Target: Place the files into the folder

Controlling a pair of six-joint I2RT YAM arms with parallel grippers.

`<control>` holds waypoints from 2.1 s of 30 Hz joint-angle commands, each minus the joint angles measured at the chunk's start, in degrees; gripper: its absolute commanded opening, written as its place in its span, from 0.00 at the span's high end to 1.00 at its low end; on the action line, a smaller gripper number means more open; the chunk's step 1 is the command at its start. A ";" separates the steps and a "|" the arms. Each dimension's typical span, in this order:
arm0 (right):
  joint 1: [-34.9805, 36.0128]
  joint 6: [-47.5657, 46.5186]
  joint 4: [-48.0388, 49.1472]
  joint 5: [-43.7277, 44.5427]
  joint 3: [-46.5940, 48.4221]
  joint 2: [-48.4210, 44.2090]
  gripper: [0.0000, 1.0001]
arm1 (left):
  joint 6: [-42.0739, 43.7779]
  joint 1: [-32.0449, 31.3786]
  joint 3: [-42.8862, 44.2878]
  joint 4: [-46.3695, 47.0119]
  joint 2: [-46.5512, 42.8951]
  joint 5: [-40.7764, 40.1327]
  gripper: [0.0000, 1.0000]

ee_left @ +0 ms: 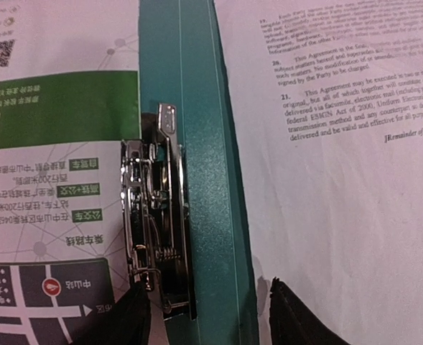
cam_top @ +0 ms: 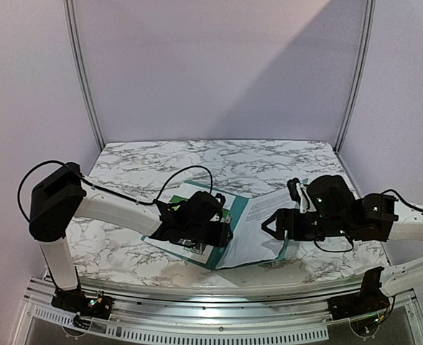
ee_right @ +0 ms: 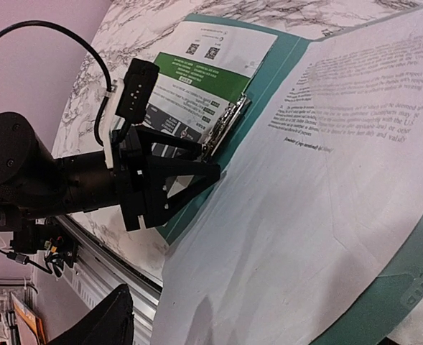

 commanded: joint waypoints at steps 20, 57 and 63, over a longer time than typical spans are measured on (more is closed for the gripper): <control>-3.24 -10.32 2.58 -5.30 17.94 16.96 0.19 | -0.62 -0.15 -3.09 -0.47 -6.38 -0.18 0.45; -5.99 -15.59 5.72 -24.95 50.62 48.20 0.13 | -0.34 12.63 -18.90 -15.71 -41.89 -16.27 0.40; -8.70 -15.26 7.64 -29.50 53.33 53.30 0.13 | -0.98 13.68 -18.83 -19.85 -45.85 -20.07 0.37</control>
